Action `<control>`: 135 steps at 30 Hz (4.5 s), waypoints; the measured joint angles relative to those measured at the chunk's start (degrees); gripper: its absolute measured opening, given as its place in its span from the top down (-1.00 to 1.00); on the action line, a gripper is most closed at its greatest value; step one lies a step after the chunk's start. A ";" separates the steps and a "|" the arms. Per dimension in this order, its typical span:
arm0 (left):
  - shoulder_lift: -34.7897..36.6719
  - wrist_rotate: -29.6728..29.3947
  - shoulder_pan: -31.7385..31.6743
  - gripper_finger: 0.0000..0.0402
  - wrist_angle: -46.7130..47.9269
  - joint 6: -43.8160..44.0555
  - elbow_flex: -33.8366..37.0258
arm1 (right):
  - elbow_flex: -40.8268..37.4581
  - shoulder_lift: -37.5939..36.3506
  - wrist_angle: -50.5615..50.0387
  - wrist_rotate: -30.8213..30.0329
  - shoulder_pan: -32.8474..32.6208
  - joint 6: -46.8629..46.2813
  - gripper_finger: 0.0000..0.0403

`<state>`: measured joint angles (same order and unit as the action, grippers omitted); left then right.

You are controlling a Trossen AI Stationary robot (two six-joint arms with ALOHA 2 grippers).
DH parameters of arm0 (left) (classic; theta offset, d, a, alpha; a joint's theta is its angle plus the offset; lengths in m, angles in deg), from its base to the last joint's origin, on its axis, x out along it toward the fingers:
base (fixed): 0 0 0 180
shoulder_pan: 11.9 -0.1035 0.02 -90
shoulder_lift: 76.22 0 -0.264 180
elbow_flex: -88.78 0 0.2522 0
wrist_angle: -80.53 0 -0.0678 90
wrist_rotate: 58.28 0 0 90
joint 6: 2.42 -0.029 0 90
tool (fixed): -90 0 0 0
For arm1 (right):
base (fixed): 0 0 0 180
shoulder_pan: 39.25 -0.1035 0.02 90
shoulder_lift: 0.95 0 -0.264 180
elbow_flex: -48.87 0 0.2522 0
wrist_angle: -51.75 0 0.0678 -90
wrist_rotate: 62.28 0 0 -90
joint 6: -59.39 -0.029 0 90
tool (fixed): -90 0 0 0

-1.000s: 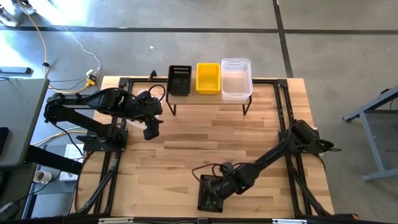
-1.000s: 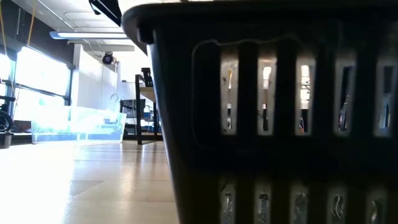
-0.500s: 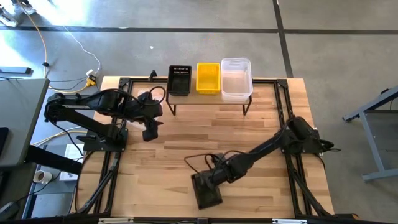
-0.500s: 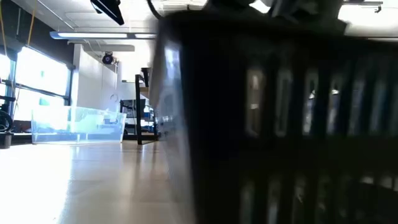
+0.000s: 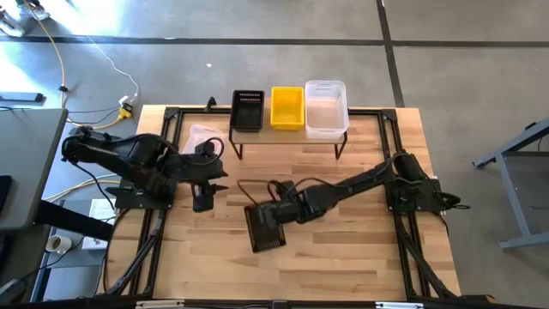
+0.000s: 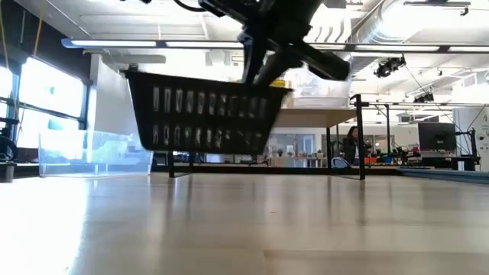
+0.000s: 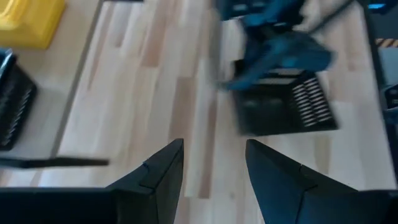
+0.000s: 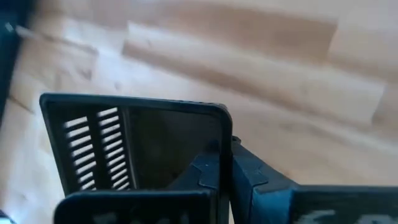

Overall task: Stack baskets on shelf by color
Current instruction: Stack the black basket on top of the black basket on the shelf

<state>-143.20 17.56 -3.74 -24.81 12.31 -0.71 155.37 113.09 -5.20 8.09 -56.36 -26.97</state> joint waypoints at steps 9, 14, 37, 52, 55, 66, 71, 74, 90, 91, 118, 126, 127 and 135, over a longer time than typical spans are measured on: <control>-1.53 -5.22 6.47 0.19 -1.27 0.08 0.00 | 6.70 0.00 -1.01 -5.11 4.05 7.46 1.00; -3.02 -8.79 8.85 0.19 -1.22 0.08 0.02 | 9.46 0.00 -4.30 -6.91 5.93 9.31 1.00; -14.70 -14.85 15.68 0.19 -1.20 -6.41 0.02 | 10.83 -0.02 -4.43 -6.85 10.39 11.84 1.00; -18.81 -17.83 18.55 0.19 -1.18 -6.93 0.02 | 10.83 0.00 4.03 -7.80 10.48 11.86 1.00; -18.82 -17.83 18.58 0.19 -1.18 -6.57 0.02 | 10.83 0.00 5.45 -8.45 10.48 11.86 1.00; -18.80 -15.21 18.56 0.19 0.91 -6.38 0.02 | 10.83 -1.56 7.07 -10.21 9.21 12.08 1.00; -18.80 -16.86 18.56 0.19 2.25 -6.38 0.02 | 10.83 -2.23 8.24 -10.53 8.52 12.91 1.00; -18.80 -17.00 18.37 0.19 2.25 -6.39 0.02 | 10.83 -2.25 11.01 -10.30 8.01 13.57 1.00; -18.78 -17.73 18.10 0.86 2.27 -5.78 0.00 | 15.60 -2.27 7.47 -9.32 6.85 19.55 1.00; -18.75 -17.95 18.10 0.92 2.25 -5.78 0.00 | 15.60 -2.27 7.00 -9.14 6.85 19.55 1.00; -15.49 -21.30 15.62 1.00 2.17 -6.87 0.03 | 15.60 -7.59 0.25 -7.53 8.58 32.26 0.32; -11.82 -21.89 8.97 1.00 1.30 -11.83 0.04 | 15.60 -12.66 -0.76 -10.12 9.66 43.11 0.32; -11.31 -22.10 7.84 1.00 0.55 -12.64 0.04 | 15.60 -13.29 -0.82 -10.13 9.90 44.54 0.32; -6.59 -18.35 -3.46 1.00 -7.13 -22.93 0.02 | 15.60 -17.90 -1.93 -10.08 12.39 55.25 0.32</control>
<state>-149.79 -0.79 -7.20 -31.94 -10.61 -0.68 170.97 95.19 -7.12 -2.00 -43.97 28.29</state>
